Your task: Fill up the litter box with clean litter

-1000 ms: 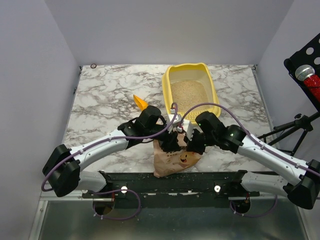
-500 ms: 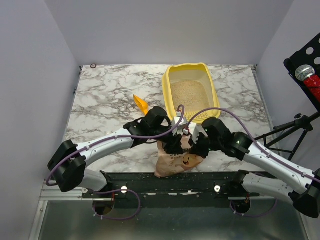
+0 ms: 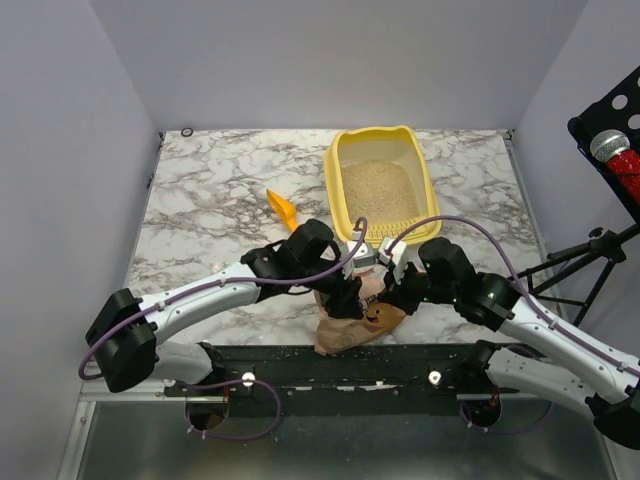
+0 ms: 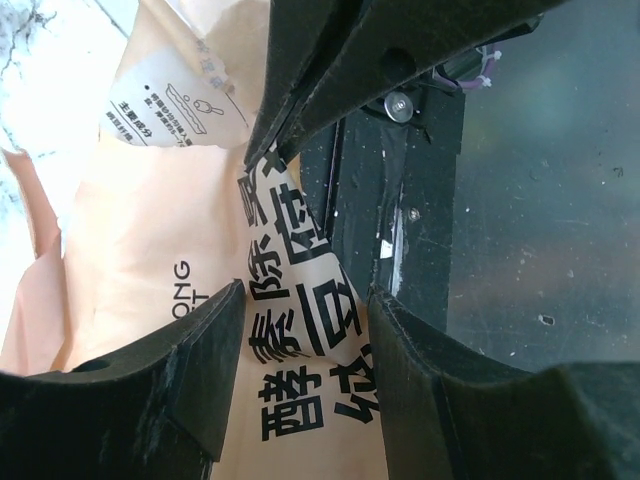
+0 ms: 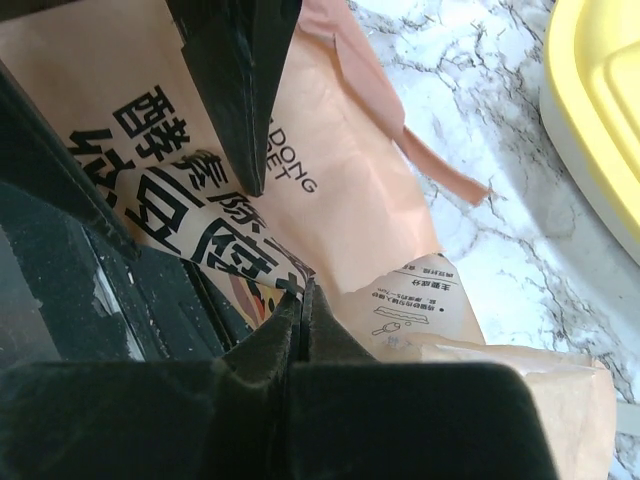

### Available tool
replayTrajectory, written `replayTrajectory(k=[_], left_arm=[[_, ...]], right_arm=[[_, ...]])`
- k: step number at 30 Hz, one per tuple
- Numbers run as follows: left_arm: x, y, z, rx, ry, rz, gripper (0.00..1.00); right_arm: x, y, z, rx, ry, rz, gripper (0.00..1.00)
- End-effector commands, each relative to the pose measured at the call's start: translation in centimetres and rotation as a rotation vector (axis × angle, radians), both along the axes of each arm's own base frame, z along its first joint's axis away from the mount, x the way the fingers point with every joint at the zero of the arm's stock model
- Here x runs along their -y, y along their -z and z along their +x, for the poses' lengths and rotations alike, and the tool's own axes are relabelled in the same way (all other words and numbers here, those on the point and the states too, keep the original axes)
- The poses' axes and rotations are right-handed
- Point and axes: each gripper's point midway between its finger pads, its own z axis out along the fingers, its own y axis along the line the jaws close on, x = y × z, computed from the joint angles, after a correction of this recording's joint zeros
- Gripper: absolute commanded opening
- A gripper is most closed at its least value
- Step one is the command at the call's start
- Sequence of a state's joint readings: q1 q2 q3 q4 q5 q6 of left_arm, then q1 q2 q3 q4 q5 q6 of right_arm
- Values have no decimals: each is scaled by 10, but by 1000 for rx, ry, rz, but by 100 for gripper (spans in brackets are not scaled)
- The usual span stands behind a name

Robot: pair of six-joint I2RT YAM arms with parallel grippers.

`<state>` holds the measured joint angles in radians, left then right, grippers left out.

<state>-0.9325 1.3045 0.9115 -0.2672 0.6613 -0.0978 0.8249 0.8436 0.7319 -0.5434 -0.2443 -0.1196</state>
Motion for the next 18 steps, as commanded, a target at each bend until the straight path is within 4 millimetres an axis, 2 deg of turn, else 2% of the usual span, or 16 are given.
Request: replayTrajectory(k=[1,7,9,10,13,15,16,18], left_arm=[[-21,47,-29,-133,27,179,60],[-33,70,-18,-95,-19,298,59],[-37,73,-12,-69,-46,326,55],[-38,75,-10,-61,-54,335,49],[-42,81,-6,-44,-70,368,19],[-44,85,-3,-32,-78,392,4],[-44,86,0,-25,-84,400,0],[-42,82,4,-13,-97,396,0]], right_arm=[[-9,-51,37,176,102,139,0],[1,-63,42,219,161,159,0],[4,-65,43,227,177,155,0],[5,-66,43,228,180,154,0],[8,-67,41,226,189,153,0],[9,-66,41,228,193,151,0],[9,-64,40,221,186,147,0],[5,-61,38,201,166,146,0]])
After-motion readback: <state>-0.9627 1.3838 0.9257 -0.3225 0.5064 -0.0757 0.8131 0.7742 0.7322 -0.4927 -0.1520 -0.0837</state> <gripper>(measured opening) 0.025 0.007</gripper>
